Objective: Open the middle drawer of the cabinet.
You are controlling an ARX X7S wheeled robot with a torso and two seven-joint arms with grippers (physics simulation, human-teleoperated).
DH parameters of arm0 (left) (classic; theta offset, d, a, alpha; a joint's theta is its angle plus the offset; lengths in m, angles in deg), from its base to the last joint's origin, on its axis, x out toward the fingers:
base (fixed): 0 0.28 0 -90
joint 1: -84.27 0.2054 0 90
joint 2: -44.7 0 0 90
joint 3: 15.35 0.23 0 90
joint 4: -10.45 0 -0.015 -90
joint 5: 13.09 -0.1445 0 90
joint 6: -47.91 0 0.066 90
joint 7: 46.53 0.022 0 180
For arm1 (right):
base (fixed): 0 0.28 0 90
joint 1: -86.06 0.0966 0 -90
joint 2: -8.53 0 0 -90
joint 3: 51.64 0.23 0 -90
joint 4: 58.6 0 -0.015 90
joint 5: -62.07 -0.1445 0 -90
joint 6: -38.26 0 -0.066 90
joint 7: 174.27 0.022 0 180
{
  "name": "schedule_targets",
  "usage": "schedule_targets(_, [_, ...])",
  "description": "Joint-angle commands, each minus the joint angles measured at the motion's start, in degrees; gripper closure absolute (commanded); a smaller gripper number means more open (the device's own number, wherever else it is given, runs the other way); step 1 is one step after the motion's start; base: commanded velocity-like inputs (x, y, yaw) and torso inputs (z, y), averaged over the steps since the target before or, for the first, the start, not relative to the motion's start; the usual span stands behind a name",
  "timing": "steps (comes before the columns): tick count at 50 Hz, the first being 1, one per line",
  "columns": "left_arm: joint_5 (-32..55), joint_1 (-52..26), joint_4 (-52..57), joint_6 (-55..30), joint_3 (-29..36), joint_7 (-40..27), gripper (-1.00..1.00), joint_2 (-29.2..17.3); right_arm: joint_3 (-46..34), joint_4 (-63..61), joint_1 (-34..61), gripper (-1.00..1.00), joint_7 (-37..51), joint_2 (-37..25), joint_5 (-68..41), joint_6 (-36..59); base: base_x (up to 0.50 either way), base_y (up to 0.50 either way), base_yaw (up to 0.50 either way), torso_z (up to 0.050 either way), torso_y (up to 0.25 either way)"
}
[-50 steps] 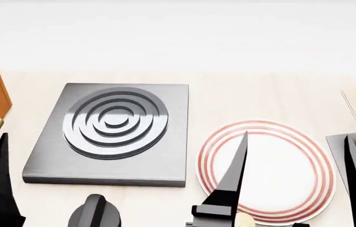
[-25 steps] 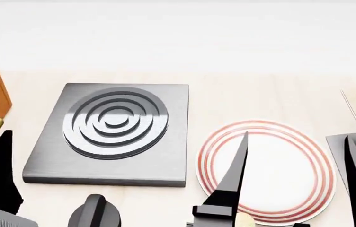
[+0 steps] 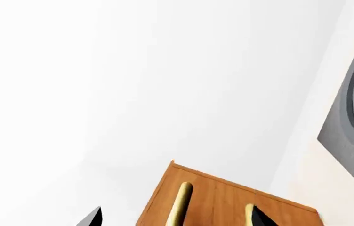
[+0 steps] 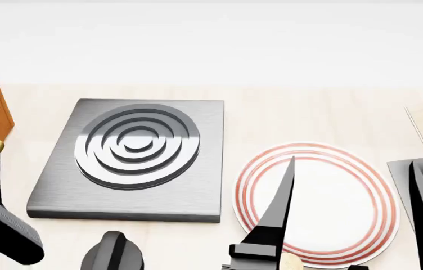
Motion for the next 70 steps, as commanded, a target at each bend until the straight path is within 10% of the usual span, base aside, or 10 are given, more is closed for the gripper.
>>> schedule_targets(1, [-0.6, -0.9, -7.6, 1.1, -1.4, 2.6, -1.0, 2.6, 1.0, 0.2, 0.2, -1.0, -1.4, 1.2, 1.2, -0.2, 0.0, 0.0, 0.0, 0.0, 0.0])
schedule_targets(70, [-3.9, -3.5, -27.3, 9.1, 3.0, 8.9, -1.0, 9.9, -0.1, 0.2, 1.4, -1.0, -0.9, 0.3, 0.9, -1.2, 0.0, 0.0, 0.0, 0.0, 0.0])
